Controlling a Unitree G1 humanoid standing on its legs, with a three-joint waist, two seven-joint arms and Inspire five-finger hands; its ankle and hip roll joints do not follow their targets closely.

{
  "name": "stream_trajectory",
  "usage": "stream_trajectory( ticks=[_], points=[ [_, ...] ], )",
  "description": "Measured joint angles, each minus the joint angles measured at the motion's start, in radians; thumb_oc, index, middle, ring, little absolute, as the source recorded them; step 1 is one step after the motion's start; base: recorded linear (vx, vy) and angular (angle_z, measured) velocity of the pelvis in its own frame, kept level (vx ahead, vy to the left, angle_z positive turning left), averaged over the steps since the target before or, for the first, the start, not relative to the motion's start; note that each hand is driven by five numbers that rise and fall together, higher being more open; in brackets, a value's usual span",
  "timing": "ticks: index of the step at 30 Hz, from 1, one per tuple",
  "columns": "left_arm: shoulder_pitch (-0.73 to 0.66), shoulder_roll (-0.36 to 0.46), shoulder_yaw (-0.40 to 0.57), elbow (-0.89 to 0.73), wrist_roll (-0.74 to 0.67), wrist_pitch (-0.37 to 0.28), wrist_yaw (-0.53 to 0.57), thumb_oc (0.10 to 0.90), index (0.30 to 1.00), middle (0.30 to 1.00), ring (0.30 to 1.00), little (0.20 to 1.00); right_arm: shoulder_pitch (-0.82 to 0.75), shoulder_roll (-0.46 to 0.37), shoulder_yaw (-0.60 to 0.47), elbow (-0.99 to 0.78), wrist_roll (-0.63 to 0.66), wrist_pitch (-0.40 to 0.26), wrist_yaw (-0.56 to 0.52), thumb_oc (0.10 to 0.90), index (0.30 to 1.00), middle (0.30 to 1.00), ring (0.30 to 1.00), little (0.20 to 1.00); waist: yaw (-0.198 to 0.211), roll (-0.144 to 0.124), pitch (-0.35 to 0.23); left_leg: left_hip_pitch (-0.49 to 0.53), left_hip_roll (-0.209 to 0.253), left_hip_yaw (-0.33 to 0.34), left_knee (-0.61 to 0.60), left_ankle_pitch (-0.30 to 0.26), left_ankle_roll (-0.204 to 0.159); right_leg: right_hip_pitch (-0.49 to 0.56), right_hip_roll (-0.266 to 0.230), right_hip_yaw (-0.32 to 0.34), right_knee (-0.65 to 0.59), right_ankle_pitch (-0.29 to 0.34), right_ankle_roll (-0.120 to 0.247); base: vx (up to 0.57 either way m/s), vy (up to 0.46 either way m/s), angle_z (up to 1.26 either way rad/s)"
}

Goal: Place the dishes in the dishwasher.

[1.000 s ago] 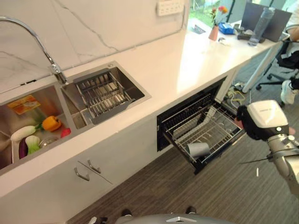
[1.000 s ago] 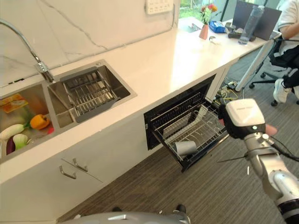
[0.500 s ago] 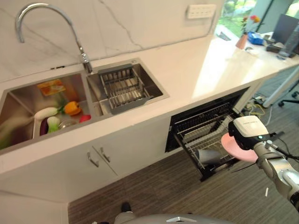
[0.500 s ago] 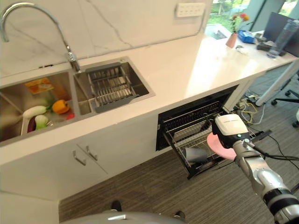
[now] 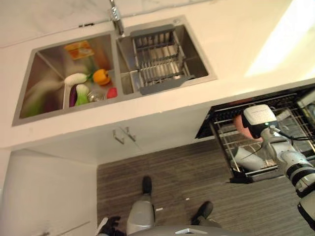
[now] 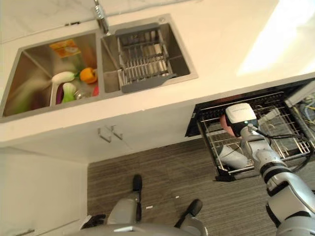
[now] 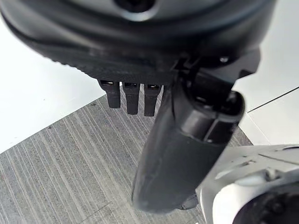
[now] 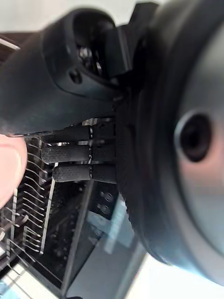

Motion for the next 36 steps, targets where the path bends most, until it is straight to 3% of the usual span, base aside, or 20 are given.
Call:
stream_trajectory(
  ticks=[3, 5, 6, 7, 14, 24, 26, 28, 29, 32, 35, 36],
  points=[
    [-0.02, 0.0, 0.0, -0.027, -0.028, -0.005, 0.005, 0.8, 0.9, 0.9, 0.9, 0.9, -0.002, 0.049, -0.008, 0.053, 0.056, 0.003, 0.002, 0.566, 0.549, 0.549, 0.549, 0.549, -0.001, 0.003, 0.04, -0.009, -0.008, -0.008, 0.0, 0.002, 0.002, -0.002, -0.005, -0.001, 0.0, 0.0, 0.0, -0.03, 0.004, 0.11],
    [-0.031, 0.0, 0.0, -0.04, -0.037, -0.017, 0.006, 0.8, 0.9, 0.9, 0.9, 0.9, -0.002, 0.054, -0.008, 0.066, 0.066, 0.005, 0.003, 0.582, 0.573, 0.573, 0.573, 0.573, -0.001, 0.008, 0.062, -0.019, -0.011, -0.011, 0.0, 0.003, 0.003, -0.009, -0.008, -0.003, 0.0, 0.0, 0.0, -0.03, -0.001, 0.06],
    [-0.045, 0.0, 0.0, -0.042, -0.045, -0.018, 0.009, 0.8, 0.9, 0.9, 0.9, 0.9, -0.002, 0.055, -0.008, 0.071, 0.088, 0.006, 0.003, 0.742, 0.813, 0.813, 0.813, 0.813, -0.002, 0.012, 0.071, -0.03, -0.013, -0.013, 0.0, 0.005, 0.006, -0.018, -0.009, -0.005, 0.0, 0.0, 0.0, -0.02, -0.003, 0.06],
    [-0.05, 0.0, 0.0, -0.043, -0.053, -0.018, 0.011, 0.8, 0.9, 0.9, 0.9, 0.9, -0.002, 0.055, -0.008, 0.072, 0.096, 0.008, 0.003, 0.8, 0.9, 0.9, 0.9, 0.9, -0.002, 0.014, 0.075, -0.032, -0.013, -0.015, 0.0, 0.005, 0.006, -0.019, -0.009, -0.006, 0.0, 0.0, 0.0, -0.03, 0.004, 0.06],
    [-0.055, 0.0, 0.0, -0.07, -0.066, -0.024, 0.02, 0.8, 0.9, 0.9, 0.9, 0.9, -0.008, 0.051, -0.086, 0.081, 0.138, 0.019, -0.028, 0.8, 0.9, 0.9, 0.9, 0.9, -0.003, 0.027, 0.094, -0.06, -0.017, -0.016, 0.0, 0.006, 0.007, -0.047, -0.013, -0.008, 0.0, 0.001, 0.001, 0.0, 0.001, 0.0],
    [-0.071, 0.0, 0.005, -0.066, -0.066, -0.012, 0.026, 0.8, 0.9, 0.9, 0.9, 0.9, 0.002, 0.046, -0.141, 0.016, 0.176, 0.031, -0.038, 0.8, 0.9, 0.9, 0.9, 0.9, -0.023, 0.024, 0.104, -0.031, -0.017, -0.013, 0.0, 0.006, 0.007, -0.019, -0.013, 0.001, 0.001, 0.002, 0.001, 0.0, -0.005, -0.01],
    [-0.072, 0.002, 0.052, -0.052, -0.066, 0.001, 0.025, 0.8, 0.9, 0.9, 0.9, 0.9, 0.084, 0.03, -0.225, -0.184, 0.21, 0.038, -0.048, 0.8, 0.9, 0.9, 0.9, 0.9, -0.046, 0.011, 0.102, 0.034, -0.014, -0.008, -0.003, -0.011, 0.005, 0.043, -0.017, 0.009, 0.0, -0.007, 0.005, 0.12, -0.03, -0.08],
    [-0.073, 0.007, 0.059, -0.049, -0.065, 0.001, 0.031, 0.8, 0.9, 0.9, 0.9, 0.9, 0.1, 0.028, -0.241, -0.224, 0.21, 0.037, -0.064, 0.8, 0.9, 0.9, 0.9, 0.9, -0.054, -0.001, 0.096, 0.056, -0.014, 0.0, 0.0, -0.016, 0.001, 0.057, -0.016, 0.017, -0.001, -0.011, 0.008, 0.11, -0.02, -0.07],
    [-0.08, 0.01, 0.099, -0.049, -0.056, 0.009, 0.022, 0.8, 0.9, 0.9, 0.9, 0.9, 0.244, 0.007, -0.398, -0.421, 0.211, 0.03, -0.051, 0.8, 0.9, 0.9, 0.9, 0.9, -0.06, -0.016, 0.093, 0.096, -0.013, 0.002, 0.0, -0.03, -0.008, 0.101, -0.016, 0.011, 0.0, -0.02, 0.012, 0.11, -0.011, -0.05],
    [-0.039, 0.025, 0.158, -0.004, -0.052, 0.038, 0.027, 0.8, 0.9, 0.9, 0.9, 0.9, 0.462, 0.008, -0.581, -0.612, 0.212, 0.006, -0.091, 0.8, 0.9, 0.9, 0.9, 0.9, -0.091, -0.077, 0.014, 0.17, -0.007, 0.036, 0.0, -0.057, -0.016, 0.143, -0.018, 0.045, -0.001, -0.039, 0.024, 0.12, -0.007, -0.32],
    [0.013, 0.036, 0.168, 0.024, -0.052, 0.053, 0.031, 0.8, 0.9, 0.9, 0.9, 0.9, 0.611, 0.103, -0.807, -0.579, 0.263, 0.017, -0.197, 0.8, 0.9, 0.9, 0.9, 0.9, -0.127, -0.132, -0.098, 0.194, 0.0, 0.074, -0.001, -0.066, -0.021, 0.143, -0.01, 0.082, 0.0, -0.048, 0.021, 0.06, -0.02, -0.37],
    [0.02, 0.034, 0.168, 0.027, -0.052, 0.054, 0.032, 0.8, 0.9, 0.9, 0.9, 0.9, 0.647, 0.129, -0.858, -0.541, 0.289, 0.032, -0.225, 0.745, 0.818, 0.818, 0.818, 0.818, -0.133, -0.143, -0.121, 0.203, 0.002, 0.082, -0.001, -0.066, -0.021, 0.143, -0.009, 0.095, 0.0, -0.048, 0.021, 0.02, -0.019, -0.34]
  ],
)
